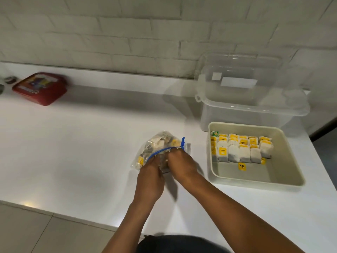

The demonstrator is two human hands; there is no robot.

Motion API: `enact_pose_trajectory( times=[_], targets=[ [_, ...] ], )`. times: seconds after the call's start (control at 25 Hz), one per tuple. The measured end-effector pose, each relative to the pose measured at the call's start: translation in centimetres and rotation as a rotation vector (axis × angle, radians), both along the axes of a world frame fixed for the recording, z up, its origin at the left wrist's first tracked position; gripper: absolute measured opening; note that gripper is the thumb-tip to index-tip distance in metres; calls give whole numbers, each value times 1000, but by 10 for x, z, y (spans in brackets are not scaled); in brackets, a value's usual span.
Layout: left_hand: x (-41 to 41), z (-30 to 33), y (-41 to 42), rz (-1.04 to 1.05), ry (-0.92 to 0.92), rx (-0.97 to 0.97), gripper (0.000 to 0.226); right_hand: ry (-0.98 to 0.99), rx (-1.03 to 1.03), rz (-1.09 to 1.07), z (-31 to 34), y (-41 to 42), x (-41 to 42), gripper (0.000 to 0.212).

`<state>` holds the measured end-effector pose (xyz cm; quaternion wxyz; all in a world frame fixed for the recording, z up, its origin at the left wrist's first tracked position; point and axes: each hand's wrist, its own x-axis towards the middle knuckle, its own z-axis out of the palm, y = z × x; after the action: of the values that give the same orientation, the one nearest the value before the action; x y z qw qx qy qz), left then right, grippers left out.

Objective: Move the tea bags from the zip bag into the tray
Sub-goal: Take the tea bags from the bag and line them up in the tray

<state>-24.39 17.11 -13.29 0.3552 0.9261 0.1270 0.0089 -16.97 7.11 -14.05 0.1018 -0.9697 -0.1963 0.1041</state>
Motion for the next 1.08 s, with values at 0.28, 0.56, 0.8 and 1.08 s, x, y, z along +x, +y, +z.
enact_pose_trajectory(
  times=[0.28, 0.56, 0.8, 1.08],
  targets=[
    [8, -4, 6, 85, -6, 32, 35, 95, 225, -35, 11, -10, 2, 16],
    [10, -2, 5, 68, -34, -46, 19, 183, 570, -197, 23, -27, 0, 5],
    [9, 7, 4, 141, -57, -348, 11, 399, 874, -452, 29, -46, -5, 12],
    [10, 25, -2, 124, -77, -531, 10, 675, 1245, -606, 35, -57, -10, 9]
  ],
)
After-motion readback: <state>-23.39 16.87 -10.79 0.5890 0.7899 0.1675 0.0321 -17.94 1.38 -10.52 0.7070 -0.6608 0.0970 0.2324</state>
